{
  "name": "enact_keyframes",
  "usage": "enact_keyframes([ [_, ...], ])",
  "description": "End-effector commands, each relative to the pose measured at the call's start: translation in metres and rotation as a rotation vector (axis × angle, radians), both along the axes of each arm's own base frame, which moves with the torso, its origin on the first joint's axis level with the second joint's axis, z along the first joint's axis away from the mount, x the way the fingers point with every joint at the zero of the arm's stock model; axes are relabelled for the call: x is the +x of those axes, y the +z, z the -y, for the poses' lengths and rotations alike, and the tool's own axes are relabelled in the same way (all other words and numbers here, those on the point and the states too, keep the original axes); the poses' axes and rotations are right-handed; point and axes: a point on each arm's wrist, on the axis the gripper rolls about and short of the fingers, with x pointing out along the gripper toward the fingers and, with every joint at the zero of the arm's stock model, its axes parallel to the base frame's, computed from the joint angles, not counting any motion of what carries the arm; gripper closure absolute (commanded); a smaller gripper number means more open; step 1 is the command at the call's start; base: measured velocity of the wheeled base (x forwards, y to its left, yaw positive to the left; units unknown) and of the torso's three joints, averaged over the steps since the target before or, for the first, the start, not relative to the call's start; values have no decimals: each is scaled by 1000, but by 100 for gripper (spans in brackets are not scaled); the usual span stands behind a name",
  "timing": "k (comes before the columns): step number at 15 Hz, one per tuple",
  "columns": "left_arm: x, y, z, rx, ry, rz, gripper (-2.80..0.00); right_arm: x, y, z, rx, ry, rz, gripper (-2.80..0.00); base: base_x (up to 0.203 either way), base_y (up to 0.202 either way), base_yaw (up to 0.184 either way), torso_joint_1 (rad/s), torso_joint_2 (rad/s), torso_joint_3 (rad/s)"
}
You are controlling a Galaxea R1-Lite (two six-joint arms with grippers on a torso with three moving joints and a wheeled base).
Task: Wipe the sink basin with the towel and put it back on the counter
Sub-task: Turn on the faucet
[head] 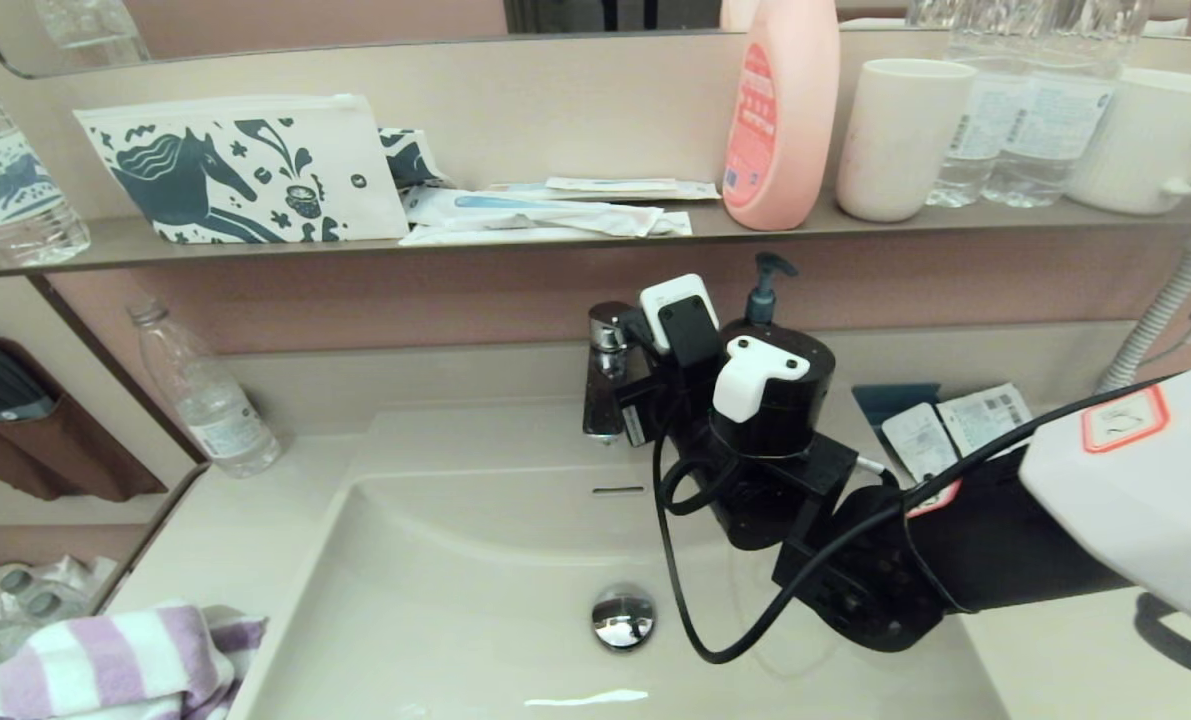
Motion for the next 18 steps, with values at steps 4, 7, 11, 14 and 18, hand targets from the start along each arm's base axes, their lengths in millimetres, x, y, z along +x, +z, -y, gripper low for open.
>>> enact_keyframes([
  [4,0,0,0,0,0,1,0,13,4,-5,41,-32,128,0,0,0,0,0,0,0],
  [7,0,0,0,0,0,1,0,11,6,-2,39,-35,125,0,0,0,0,0,0,0],
  [11,0,0,0,1,0,1,0,-9,-4,11,-45,-17,44,0,0,0,0,0,0,0],
  [14,0,0,0,0,0,1,0,-20,10,23,-59,-12,25,0,0,0,0,0,0,0],
  [18,0,0,0,0,0,1,0,-25,26,28,-48,-7,38,0,0,0,0,0,0,0],
])
